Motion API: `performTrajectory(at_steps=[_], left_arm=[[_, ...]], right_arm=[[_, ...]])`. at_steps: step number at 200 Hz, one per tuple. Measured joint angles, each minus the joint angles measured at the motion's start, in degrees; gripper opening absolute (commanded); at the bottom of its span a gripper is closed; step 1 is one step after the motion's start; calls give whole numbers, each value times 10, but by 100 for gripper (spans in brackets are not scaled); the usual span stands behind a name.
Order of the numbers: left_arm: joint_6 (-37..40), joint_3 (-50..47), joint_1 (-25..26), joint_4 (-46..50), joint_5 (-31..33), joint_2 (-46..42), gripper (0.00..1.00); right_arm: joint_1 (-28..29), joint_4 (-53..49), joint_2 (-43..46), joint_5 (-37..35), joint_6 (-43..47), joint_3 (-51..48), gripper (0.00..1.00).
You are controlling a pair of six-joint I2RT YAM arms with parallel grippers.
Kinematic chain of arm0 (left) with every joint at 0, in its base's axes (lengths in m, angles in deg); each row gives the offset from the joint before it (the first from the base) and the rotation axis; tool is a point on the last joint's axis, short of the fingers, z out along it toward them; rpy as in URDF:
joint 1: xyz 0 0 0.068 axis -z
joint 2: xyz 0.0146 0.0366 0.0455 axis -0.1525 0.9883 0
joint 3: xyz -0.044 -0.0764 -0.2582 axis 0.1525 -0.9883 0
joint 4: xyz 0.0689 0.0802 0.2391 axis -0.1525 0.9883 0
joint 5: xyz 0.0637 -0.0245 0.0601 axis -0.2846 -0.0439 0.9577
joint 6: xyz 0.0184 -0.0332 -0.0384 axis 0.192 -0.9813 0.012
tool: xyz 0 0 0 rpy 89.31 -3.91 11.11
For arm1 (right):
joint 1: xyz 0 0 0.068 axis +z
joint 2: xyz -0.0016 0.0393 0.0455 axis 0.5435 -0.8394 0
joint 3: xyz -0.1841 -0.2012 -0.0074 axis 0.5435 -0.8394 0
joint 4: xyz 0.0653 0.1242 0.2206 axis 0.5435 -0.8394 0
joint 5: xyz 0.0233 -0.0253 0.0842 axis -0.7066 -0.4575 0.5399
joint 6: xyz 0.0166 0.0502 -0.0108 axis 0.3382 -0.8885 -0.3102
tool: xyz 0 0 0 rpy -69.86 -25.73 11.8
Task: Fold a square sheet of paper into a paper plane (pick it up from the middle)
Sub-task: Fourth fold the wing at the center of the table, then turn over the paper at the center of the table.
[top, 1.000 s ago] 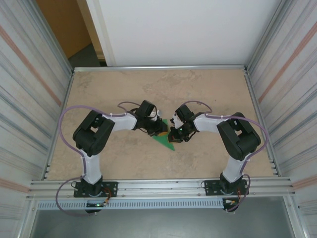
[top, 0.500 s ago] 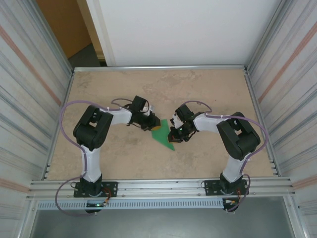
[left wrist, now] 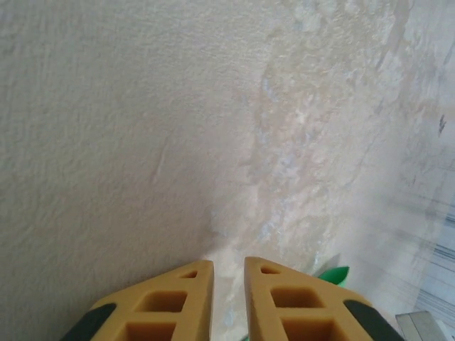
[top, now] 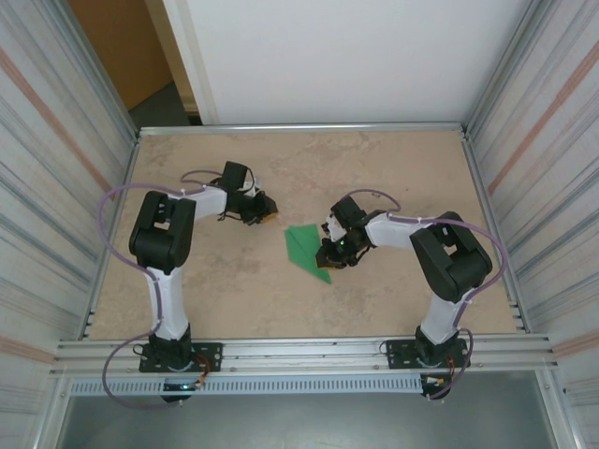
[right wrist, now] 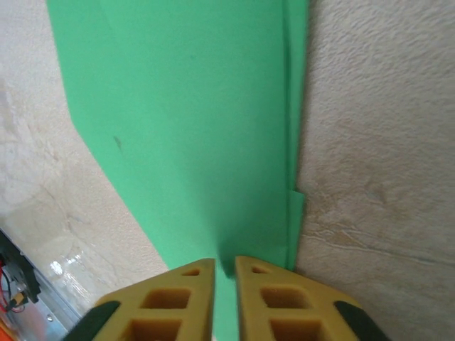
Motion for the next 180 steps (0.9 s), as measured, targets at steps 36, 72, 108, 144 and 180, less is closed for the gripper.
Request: performTrajectory(at_steps=[36, 72, 108, 144, 180], left_arm=[[-29, -54, 20, -14, 15, -106, 39], [-84, -157, 55, -68, 31, -209, 54], [-143, -243, 97, -115, 47, -224, 59], [-174, -267, 120, -148, 55, -224, 60], [-188, -274, 120, -172, 57, -224, 61]], right_arm=[[-23, 25, 70, 7, -26, 0, 41], [-65, 58, 111, 13, -19, 0, 43], [-78, 37, 56, 35, 29, 15, 44], [-74, 11, 7, 66, 83, 51, 42], [-65, 0, -36, 88, 118, 82, 26]])
